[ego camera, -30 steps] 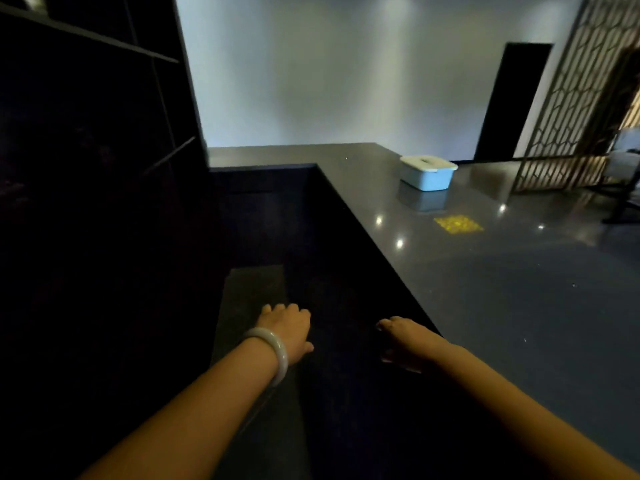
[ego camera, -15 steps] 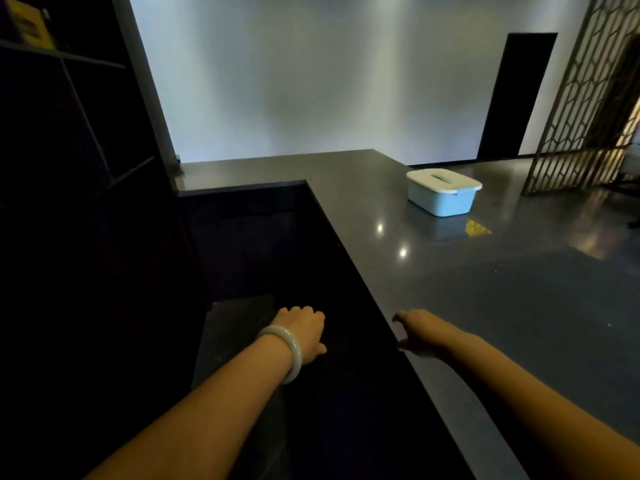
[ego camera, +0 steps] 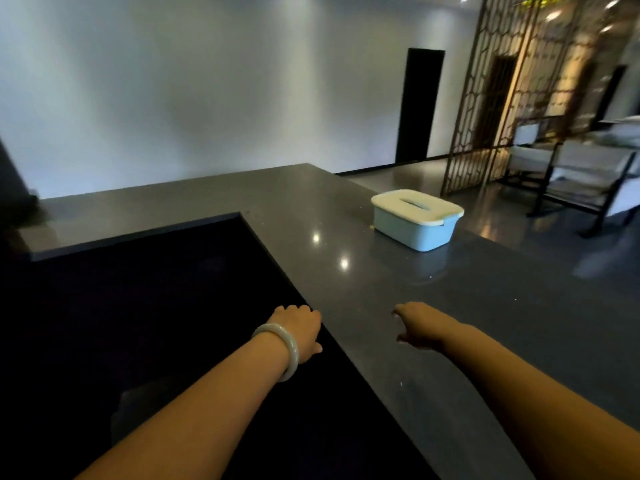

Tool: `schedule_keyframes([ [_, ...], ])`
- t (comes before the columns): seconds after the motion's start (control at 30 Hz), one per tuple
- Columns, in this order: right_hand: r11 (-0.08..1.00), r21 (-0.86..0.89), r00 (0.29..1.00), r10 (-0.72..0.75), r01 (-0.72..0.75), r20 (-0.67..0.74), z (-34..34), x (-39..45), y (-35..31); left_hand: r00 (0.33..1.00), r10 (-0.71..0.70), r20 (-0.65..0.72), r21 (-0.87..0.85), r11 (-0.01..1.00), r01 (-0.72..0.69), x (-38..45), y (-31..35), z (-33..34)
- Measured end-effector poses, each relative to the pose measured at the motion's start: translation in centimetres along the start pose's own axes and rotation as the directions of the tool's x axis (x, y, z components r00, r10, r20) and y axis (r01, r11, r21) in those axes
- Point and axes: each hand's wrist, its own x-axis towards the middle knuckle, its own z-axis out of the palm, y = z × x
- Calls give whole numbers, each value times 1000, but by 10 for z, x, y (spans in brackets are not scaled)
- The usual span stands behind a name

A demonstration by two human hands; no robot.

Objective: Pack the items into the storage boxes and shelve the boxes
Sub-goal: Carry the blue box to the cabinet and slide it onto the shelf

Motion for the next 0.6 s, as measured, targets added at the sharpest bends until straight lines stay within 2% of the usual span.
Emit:
schedule_keyframes([
  [0.2,990,24,990,142,-141,-19,-11,86,49,988,152,-41,30,988,-151,129,-22,-19],
  [0.6,917,224,942,335,-330,16,-40,238,147,952,304,-35,61,952,-301,357,-66,-59],
])
